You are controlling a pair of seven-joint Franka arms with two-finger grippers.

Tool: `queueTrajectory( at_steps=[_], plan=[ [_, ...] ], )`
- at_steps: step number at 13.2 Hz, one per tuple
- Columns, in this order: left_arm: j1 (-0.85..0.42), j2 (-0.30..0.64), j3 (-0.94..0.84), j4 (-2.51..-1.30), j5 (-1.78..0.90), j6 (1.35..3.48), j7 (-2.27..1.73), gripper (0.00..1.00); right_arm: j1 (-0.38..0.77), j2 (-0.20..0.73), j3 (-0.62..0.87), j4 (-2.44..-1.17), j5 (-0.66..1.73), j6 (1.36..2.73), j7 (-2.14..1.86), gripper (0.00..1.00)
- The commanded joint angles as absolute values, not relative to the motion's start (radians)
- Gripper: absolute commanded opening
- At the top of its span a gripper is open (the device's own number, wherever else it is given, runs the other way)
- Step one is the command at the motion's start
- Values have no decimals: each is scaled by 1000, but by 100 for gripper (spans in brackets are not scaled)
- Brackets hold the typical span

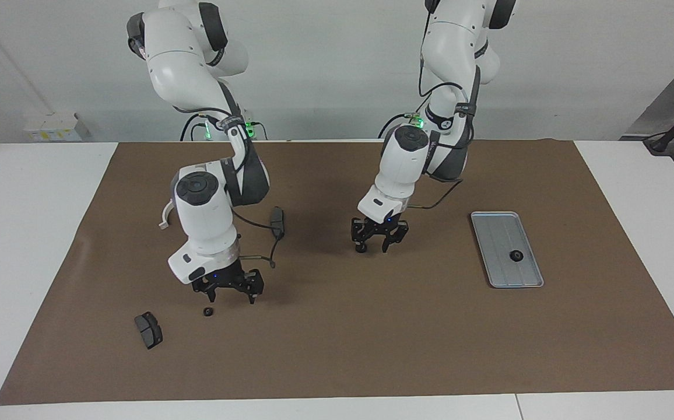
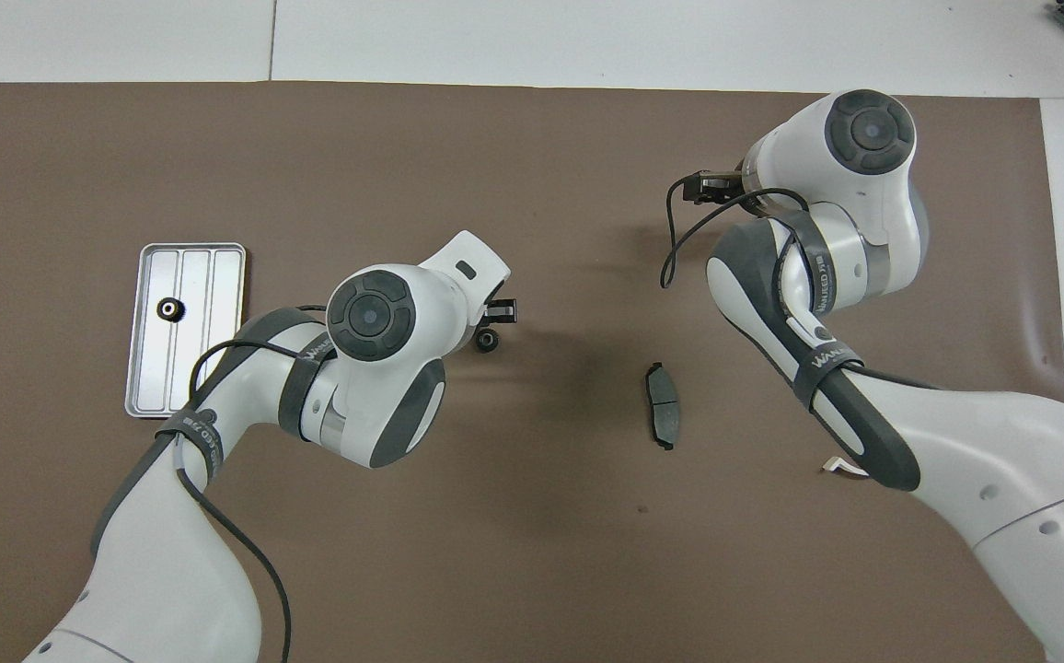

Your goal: Pick bearing gear from pile to tray

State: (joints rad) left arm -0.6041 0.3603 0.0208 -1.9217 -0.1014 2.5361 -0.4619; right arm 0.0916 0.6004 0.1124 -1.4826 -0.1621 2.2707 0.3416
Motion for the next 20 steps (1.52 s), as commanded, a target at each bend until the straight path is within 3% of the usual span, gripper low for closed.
queueTrajectory(
  at_steps=[1, 5, 9, 13, 14, 15, 17, 20],
  plan=[
    [-634, 382, 41, -1948, -106, 2615, -453, 61, 52, 675, 133, -1413, -172, 2235, 292, 94],
    [-638, 382, 41, -1985, -101, 2619, -436, 59, 6, 689, 135, -1420, -152, 2237, 264, 86],
    [-664, 382, 41, -1987, -103, 2609, -437, 54, 2, 686, 135, -1451, -134, 2244, 250, 69],
    [-676, 377, 43, -2002, -103, 2605, -437, 48, -9, 678, 133, -1488, -130, 2264, 247, 68],
    [-676, 376, 43, -2008, -101, 2605, -437, 47, -17, 677, 135, -1489, -130, 2263, 247, 61],
    [-676, 376, 43, -2009, -101, 2605, -437, 46, -14, 675, 133, -1489, -130, 2263, 248, 47],
    [-680, 376, 43, -2010, -101, 2605, -437, 39, -11, 675, 135, -1486, -130, 2264, 255, 4],
    [-680, 374, 44, -2013, -101, 2605, -436, 29, -3, 664, 135, -1476, -130, 2263, 259, 0]
  ],
)
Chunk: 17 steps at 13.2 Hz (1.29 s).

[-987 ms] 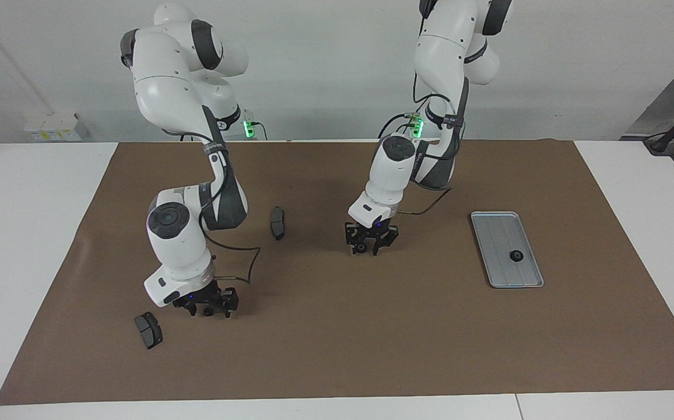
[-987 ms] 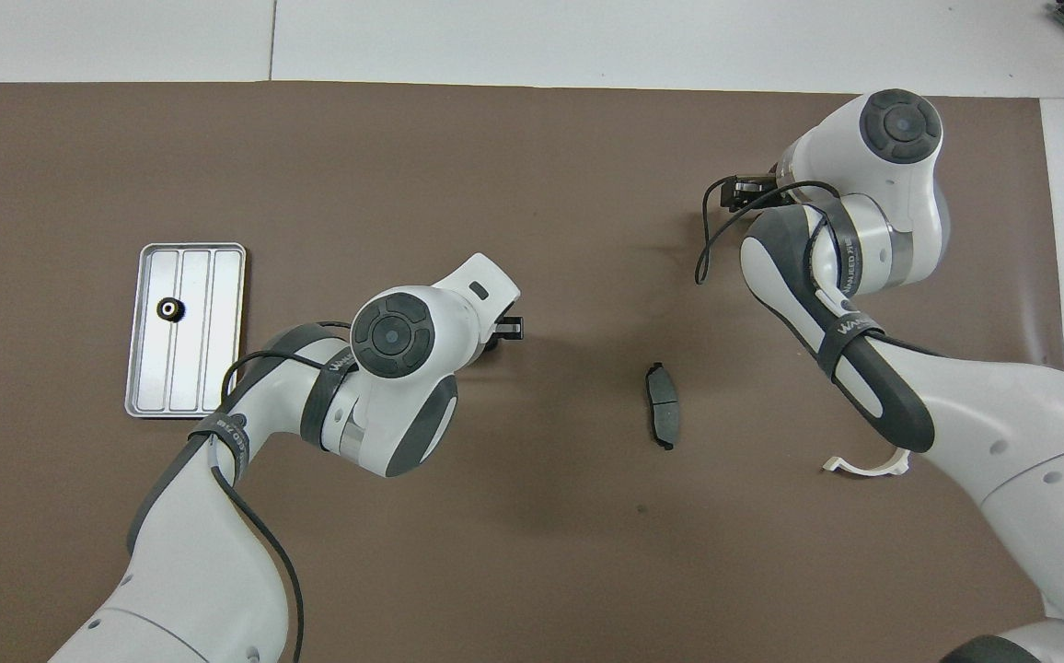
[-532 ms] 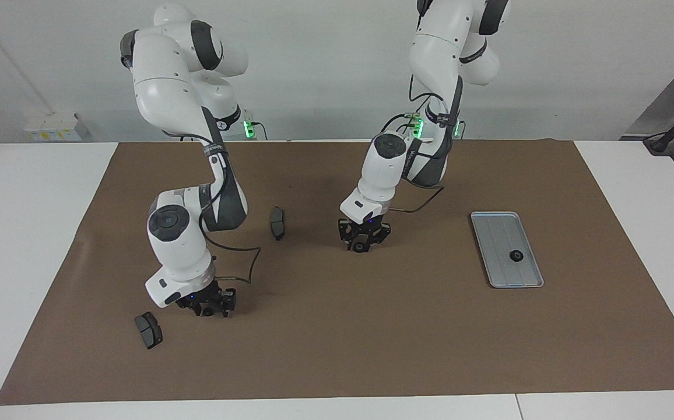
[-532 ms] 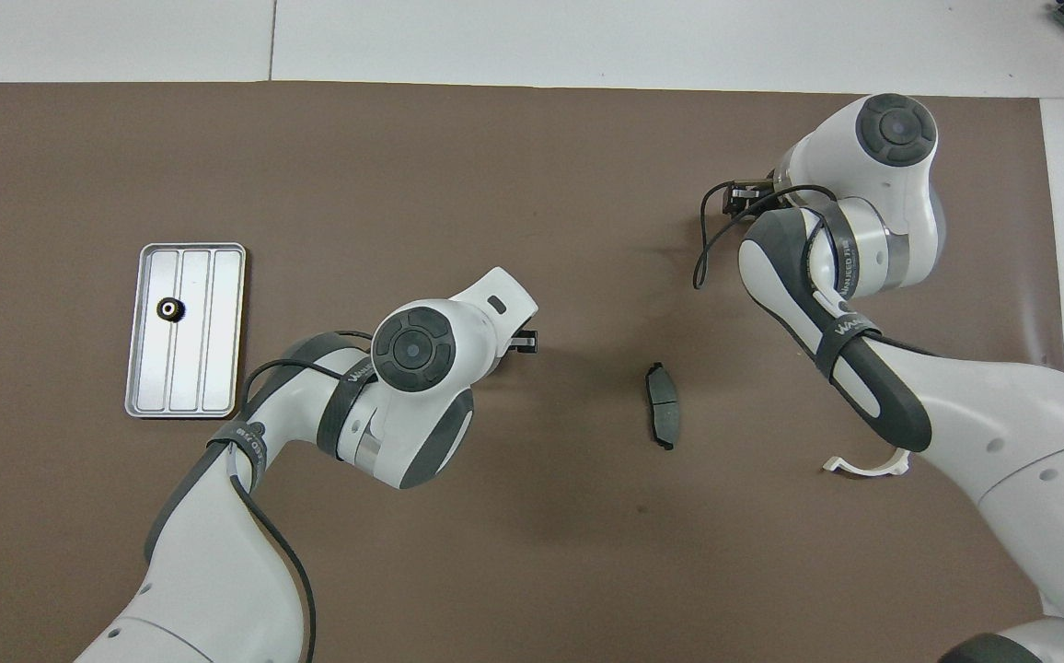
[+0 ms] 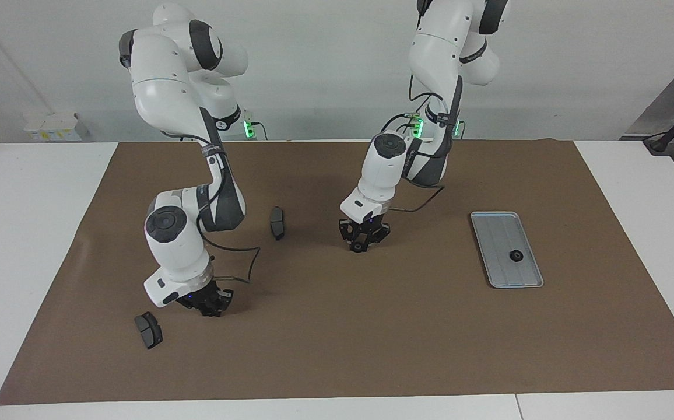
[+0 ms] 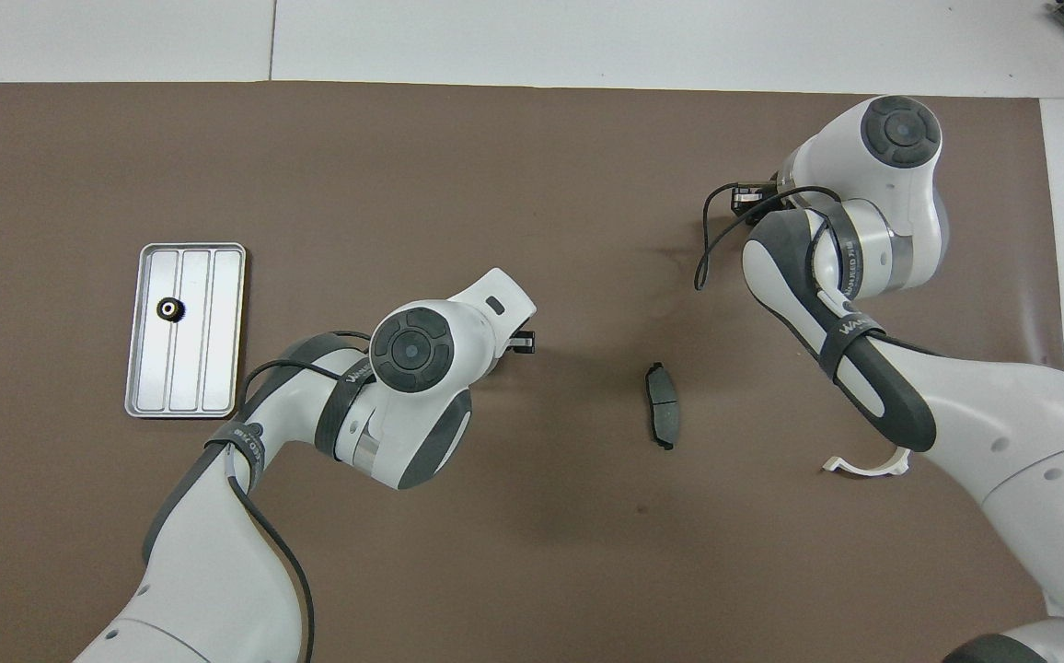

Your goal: Pick bearing gear from pile to tray

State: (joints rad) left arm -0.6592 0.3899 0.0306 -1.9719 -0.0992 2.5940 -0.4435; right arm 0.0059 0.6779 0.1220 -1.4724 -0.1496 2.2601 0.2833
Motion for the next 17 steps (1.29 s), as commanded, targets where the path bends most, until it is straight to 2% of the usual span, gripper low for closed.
queueTrajectory(
  at_steps=[1, 5, 8, 11, 12, 17],
  plan=[
    [-680, 374, 44, -2013, -101, 2605, -434, 27, 0, 646, 135, -1477, -129, 2258, 259, 0],
    [-664, 376, 44, -2002, -101, 2602, -434, 19, 12, 562, 165, -1477, -129, 2195, 270, 0],
    [-629, 380, 54, -1921, -103, 2518, -434, 13, 37, 546, 218, -1477, -130, 2178, 392, 0],
    [-507, 423, 54, -1722, -101, 2318, -423, 10, 130, 535, 216, -1485, -138, 2180, 547, 0],
    [-462, 423, 52, -1698, -100, 2294, -407, 10, 168, 535, 216, -1486, -138, 2183, 601, 0],
    [-212, 377, 52, -1716, -103, 2169, -65, 10, 363, 574, 215, -1489, -201, 2236, 848, 0]
  ],
)
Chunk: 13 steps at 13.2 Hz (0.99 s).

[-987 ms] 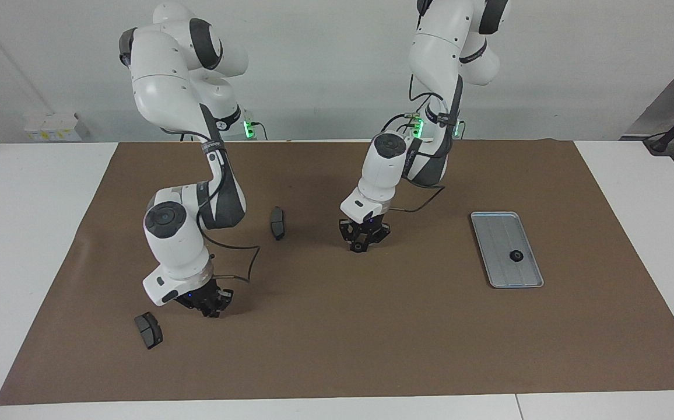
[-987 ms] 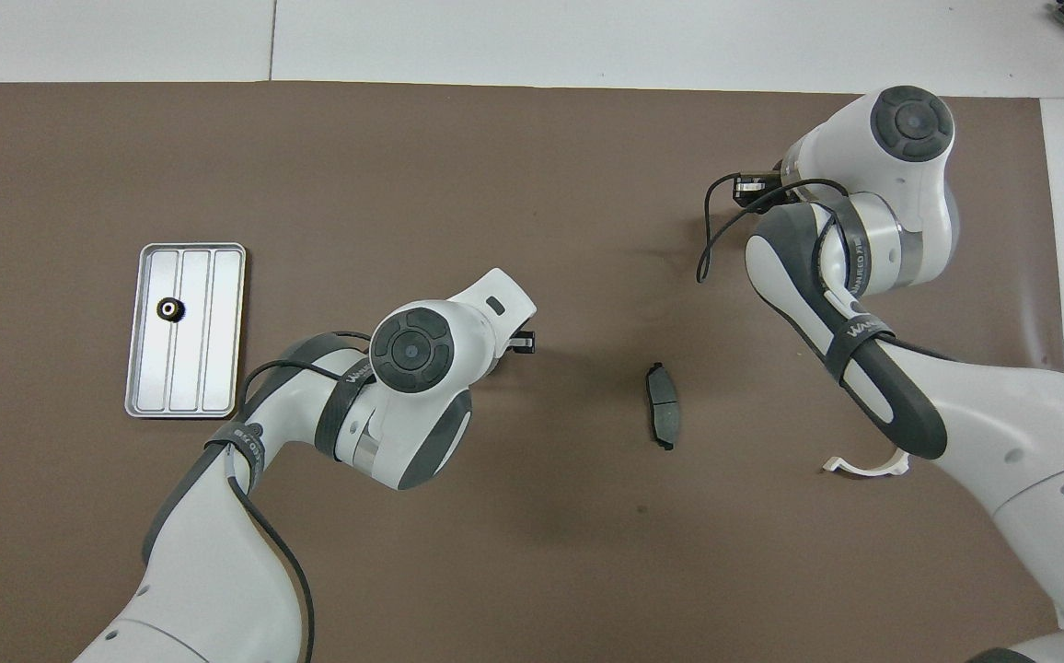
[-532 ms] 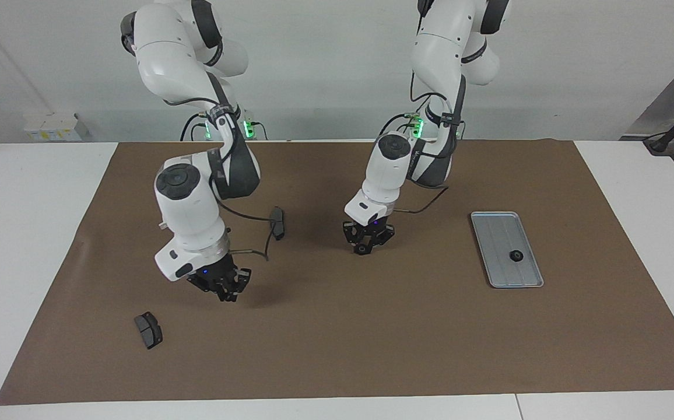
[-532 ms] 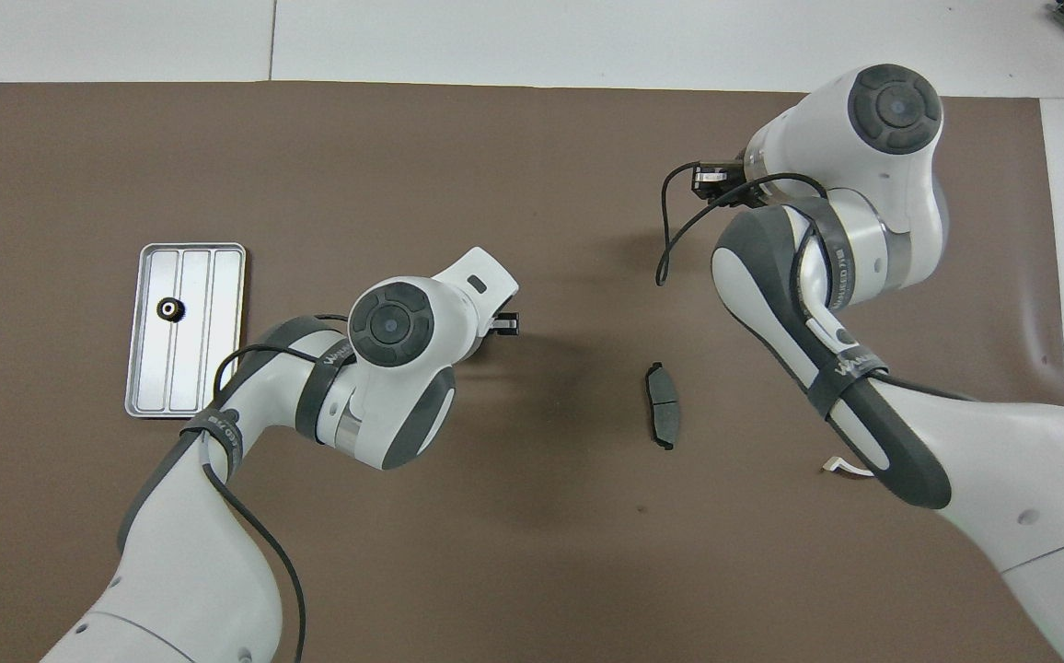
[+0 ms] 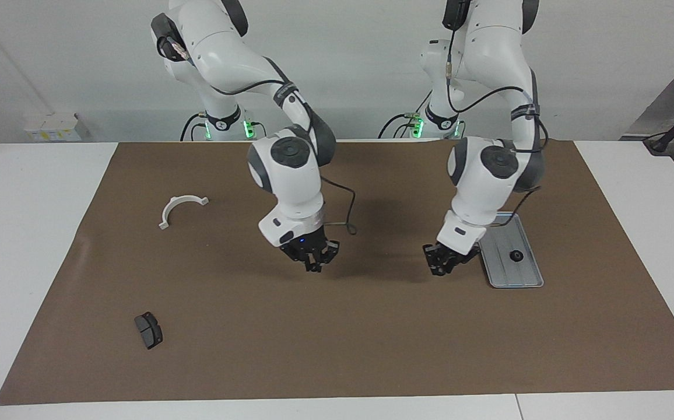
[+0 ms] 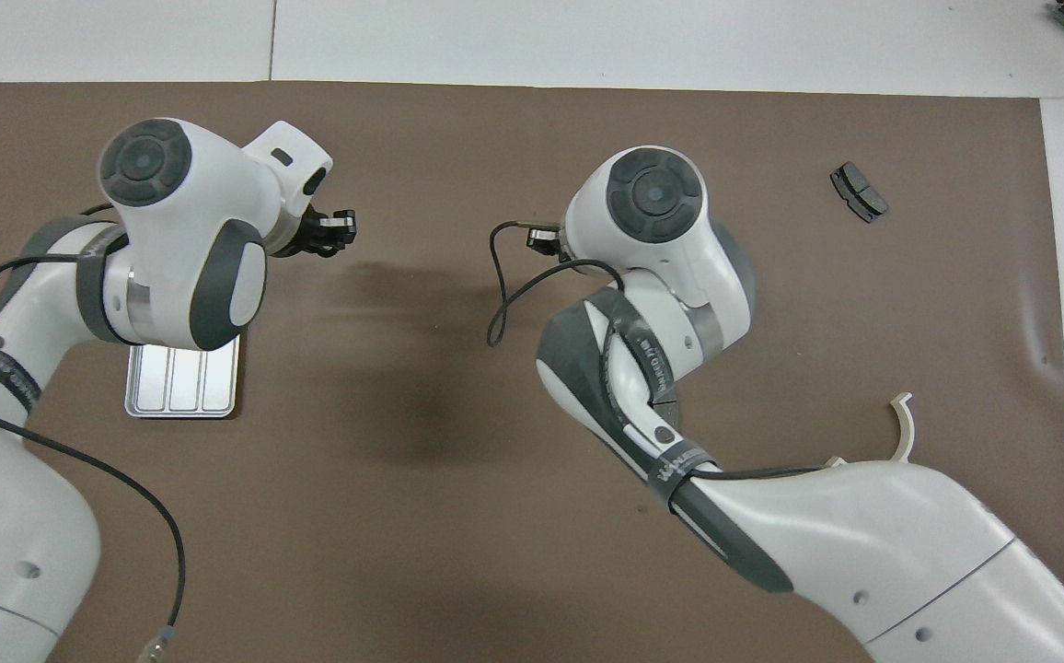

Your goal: Pick bearing gear from pile to tray

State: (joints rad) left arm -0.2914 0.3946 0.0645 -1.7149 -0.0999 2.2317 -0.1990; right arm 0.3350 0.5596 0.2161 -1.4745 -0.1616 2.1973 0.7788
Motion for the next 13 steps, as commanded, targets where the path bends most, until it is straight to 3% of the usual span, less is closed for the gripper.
queueTrajectory(
  at_steps=[1, 4, 6, 7, 8, 9, 10, 12, 13],
  plan=[
    [-162, 364, 52, -1733, -103, 2140, 25, 10, 391, 580, 215, -1489, -204, 2241, 865, 0],
    [-63, 305, 52, -1846, -104, 2121, 259, 11, 452, 607, 213, -1511, -207, 2272, 879, 0],
    [-45, 267, 54, -1937, -104, 2132, 323, 19, 453, 606, 213, -1581, -215, 2345, 877, 0],
    [-44, 252, 54, -1969, -104, 2131, 327, 26, 453, 600, 213, -1609, -222, 2358, 877, 5],
    [-49, 239, 54, -2002, -104, 2134, 325, 40, 454, 595, 213, -1620, -222, 2356, 879, 19],
    [-57, 230, 52, -2023, -104, 2138, 322, 62, 454, 595, 213, -1614, -222, 2353, 879, 64],
    [-57, 230, 52, -2022, -104, 2140, 324, 77, 454, 595, 213, -1605, -224, 2355, 877, 100],
    [-57, 232, 52, -2005, -103, 2152, 324, 90, 431, 589, 210, -1591, -225, 2358, 867, 100],
    [-60, 235, 51, -1991, -103, 2186, 310, 90, 411, 566, 209, -1595, -229, 2352, 856, 100]
  ],
)
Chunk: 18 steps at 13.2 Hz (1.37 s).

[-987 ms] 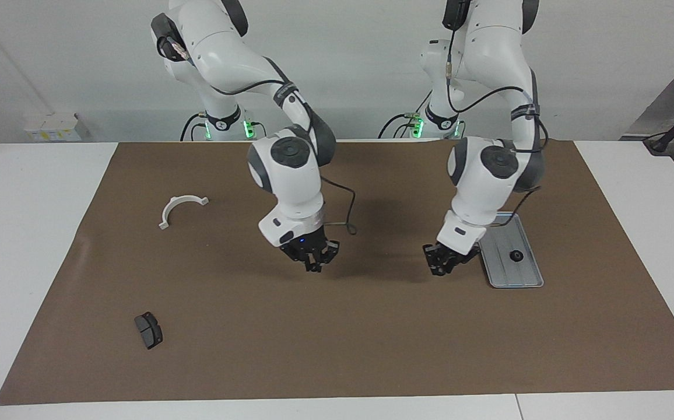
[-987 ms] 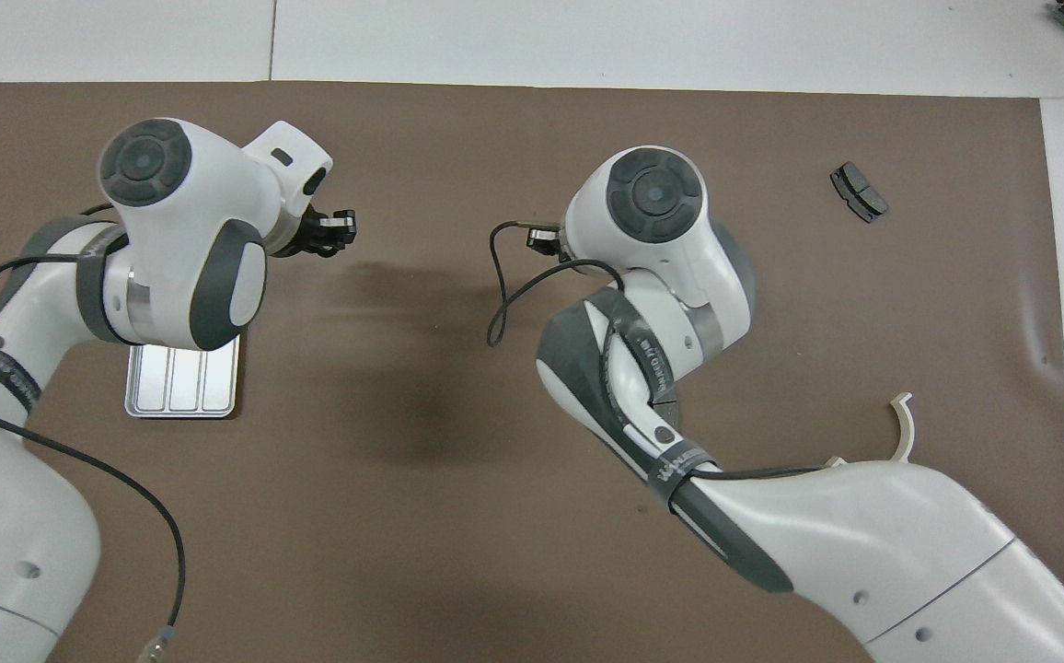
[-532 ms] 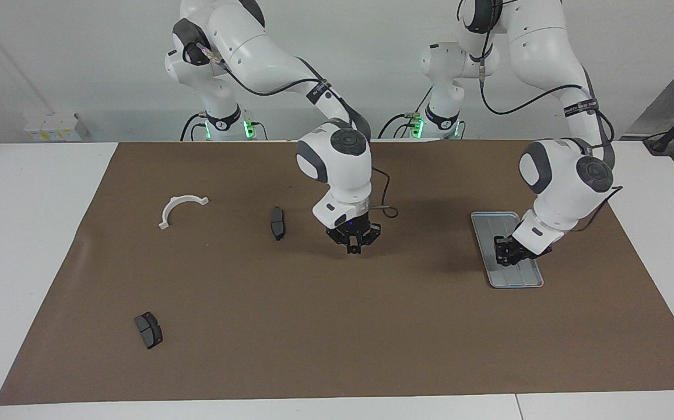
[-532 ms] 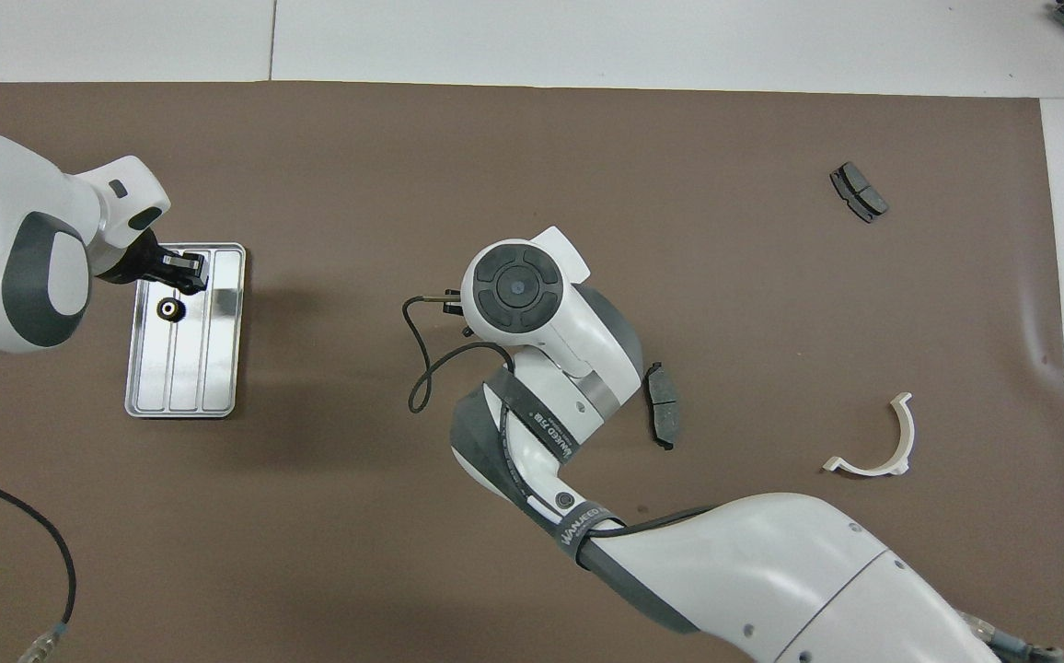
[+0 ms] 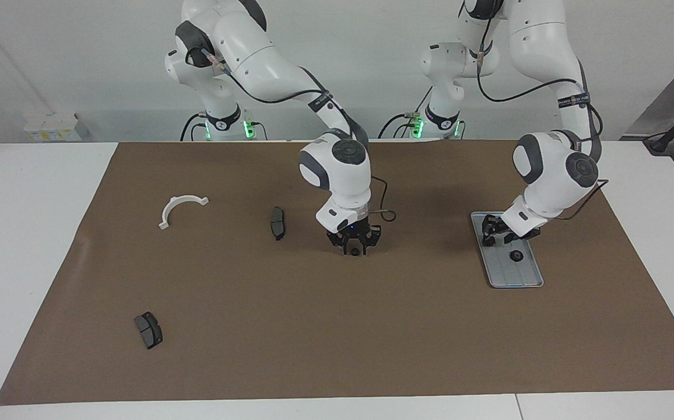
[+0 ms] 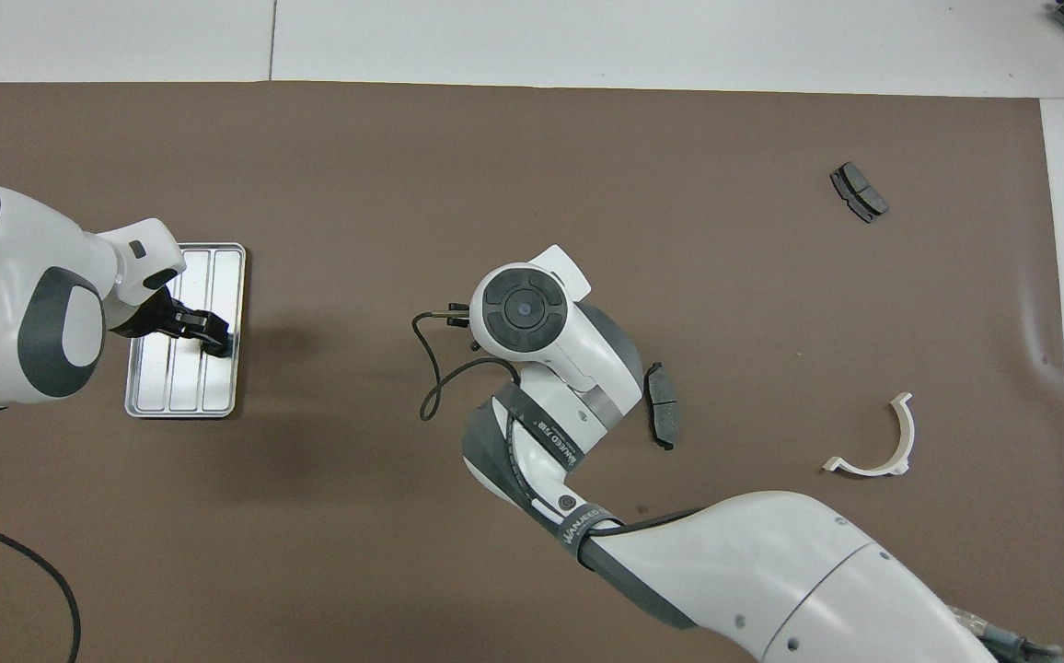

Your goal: Pick bearing gear from pile to tray

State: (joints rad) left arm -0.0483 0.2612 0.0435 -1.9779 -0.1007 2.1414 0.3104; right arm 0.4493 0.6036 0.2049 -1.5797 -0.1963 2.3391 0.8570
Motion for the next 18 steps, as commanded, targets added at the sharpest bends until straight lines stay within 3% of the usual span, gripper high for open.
queueTrajectory(
  at_steps=[1, 3, 7, 9, 12, 18],
  plan=[
    [-66, 241, 43, -1968, -106, 2213, 286, 90, 378, 540, 209, -1604, -229, 2346, 827, 100],
    [-122, 255, 43, -1919, -112, 2232, 124, 90, 287, 465, 212, -1644, -226, 2335, 738, 100],
    [-348, 270, 43, -1950, -114, 2462, -216, 87, 149, 321, 213, -1735, -221, 2303, 594, 100],
    [-458, 288, 43, -1948, -114, 2531, -332, 76, 88, 256, 213, -1740, -210, 2191, 470, 100],
    [-578, 333, 44, -1937, -114, 2615, -391, 74, 29, 146, 215, -1736, -152, 2028, 346, 100],
    [-655, 383, 44, -1947, -101, 2654, -382, 60, -98, -20, 206, -1720, -49, 1742, 143, 100]
  ],
)
